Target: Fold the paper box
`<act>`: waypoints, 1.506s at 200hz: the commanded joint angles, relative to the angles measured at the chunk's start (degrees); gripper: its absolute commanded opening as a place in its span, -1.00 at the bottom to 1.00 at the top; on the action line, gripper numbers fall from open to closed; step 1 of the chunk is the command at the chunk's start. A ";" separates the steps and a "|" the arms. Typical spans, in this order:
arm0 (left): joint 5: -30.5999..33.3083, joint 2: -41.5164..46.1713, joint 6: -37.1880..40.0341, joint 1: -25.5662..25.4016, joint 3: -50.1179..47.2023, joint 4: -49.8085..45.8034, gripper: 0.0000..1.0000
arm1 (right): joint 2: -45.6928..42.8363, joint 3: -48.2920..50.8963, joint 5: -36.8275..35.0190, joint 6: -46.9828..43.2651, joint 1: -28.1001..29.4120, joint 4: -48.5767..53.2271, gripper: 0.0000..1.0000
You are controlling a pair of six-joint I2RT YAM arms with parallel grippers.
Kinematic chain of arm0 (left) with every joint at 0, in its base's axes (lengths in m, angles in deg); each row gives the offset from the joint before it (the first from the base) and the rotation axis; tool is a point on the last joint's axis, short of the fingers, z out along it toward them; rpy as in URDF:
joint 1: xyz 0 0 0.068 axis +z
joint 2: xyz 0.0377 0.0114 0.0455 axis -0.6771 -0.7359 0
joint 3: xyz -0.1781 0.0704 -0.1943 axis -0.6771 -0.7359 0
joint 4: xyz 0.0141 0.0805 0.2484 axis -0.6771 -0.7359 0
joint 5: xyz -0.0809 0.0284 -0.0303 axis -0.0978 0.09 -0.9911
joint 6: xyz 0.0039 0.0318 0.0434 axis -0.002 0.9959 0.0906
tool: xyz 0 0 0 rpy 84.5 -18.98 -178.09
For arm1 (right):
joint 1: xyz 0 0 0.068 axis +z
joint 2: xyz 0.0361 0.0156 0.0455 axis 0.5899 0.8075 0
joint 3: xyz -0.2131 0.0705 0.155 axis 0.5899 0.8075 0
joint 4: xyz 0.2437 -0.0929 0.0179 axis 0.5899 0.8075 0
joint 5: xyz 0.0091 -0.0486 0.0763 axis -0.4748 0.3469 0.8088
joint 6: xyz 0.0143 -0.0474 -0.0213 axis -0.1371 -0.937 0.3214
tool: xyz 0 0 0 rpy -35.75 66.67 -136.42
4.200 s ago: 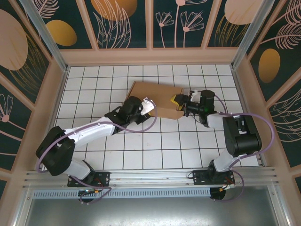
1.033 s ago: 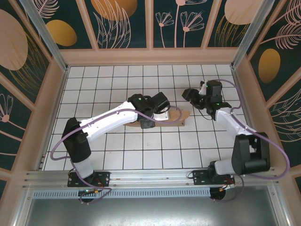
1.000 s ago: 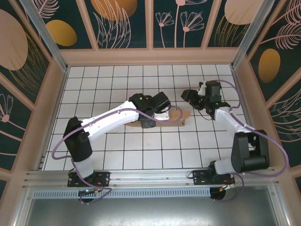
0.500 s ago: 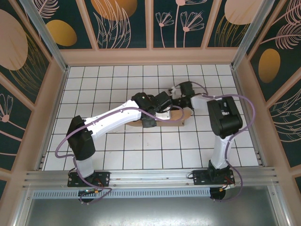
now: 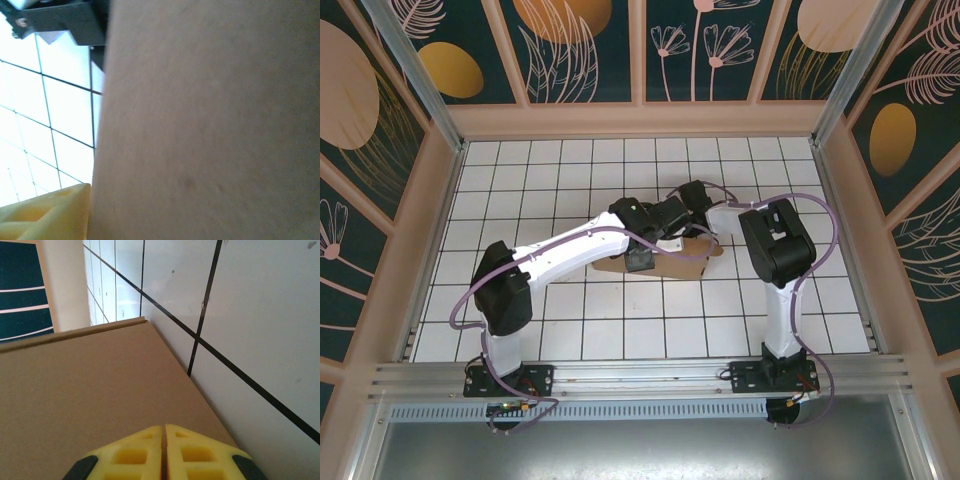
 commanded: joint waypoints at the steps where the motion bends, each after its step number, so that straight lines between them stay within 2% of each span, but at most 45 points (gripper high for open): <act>1: 4.13 0.06 -0.56 0.17 1.82 1.92 0.53 | -0.43 -1.35 -0.74 -0.78 0.04 0.88 -0.73; 33: 3.88 0.33 -1.24 0.19 2.95 2.41 0.74 | -0.45 -3.14 -1.85 -1.83 -0.43 2.57 -0.66; 47: 3.75 0.67 -1.67 0.20 3.14 2.35 0.97 | -0.56 -3.76 -2.36 -2.68 -0.51 3.43 -0.64; 89: 3.43 3.44 -2.29 0.14 2.71 2.67 0.97 | -3.23 -3.56 -4.81 -3.66 -1.75 3.55 -0.54; 119: 2.68 7.87 -2.69 0.12 0.55 4.69 0.97 | -6.45 -3.47 -6.60 -3.87 -3.95 3.51 -0.35; 147: -0.10 14.47 -3.37 0.16 -3.25 10.21 0.97 | -9.17 -4.13 -8.21 -5.39 -4.82 4.40 -0.13; 171: -3.79 20.82 -5.97 0.39 -8.46 19.80 0.97 | -9.55 -4.88 -6.48 -6.82 -5.24 4.96 -0.03; 185: -2.69 25.04 -10.71 0.81 -12.64 27.30 0.98 | -7.63 -7.54 -7.12 -8.97 -4.89 7.77 -0.04; 199: 1.49 29.09 -17.30 1.24 -16.61 34.42 0.97 | -4.47 -10.82 -8.15 -11.49 -4.17 11.16 -0.10; 207: 1.56 30.75 -20.50 1.46 -17.99 36.58 0.97 | -2.44 -12.99 -8.37 -12.91 -3.56 13.16 -0.16; 233: -8.28 35.88 -25.00 1.60 -23.59 41.29 0.97 | 3.40 -18.58 -7.19 -16.50 -1.96 17.20 -0.34; 255: -10.47 40.18 -28.23 1.61 -30.14 44.00 0.97 | 7.67 -23.34 -6.37 -20.21 -0.06 21.32 -0.42; 269: -17.55 42.05 -28.19 1.60 -34.50 44.61 0.97 | 9.58 -25.52 -8.28 -20.77 0.68 21.83 -0.44; 278: -21.13 42.48 -28.52 1.61 -36.63 44.16 0.85 | 9.61 -25.92 -11.07 -20.14 0.42 21.19 -0.49; 301: -26.04 43.17 -29.06 1.37 -42.47 44.01 0.22 | 4.02 -19.86 -14.05 -12.13 -3.27 9.40 -0.50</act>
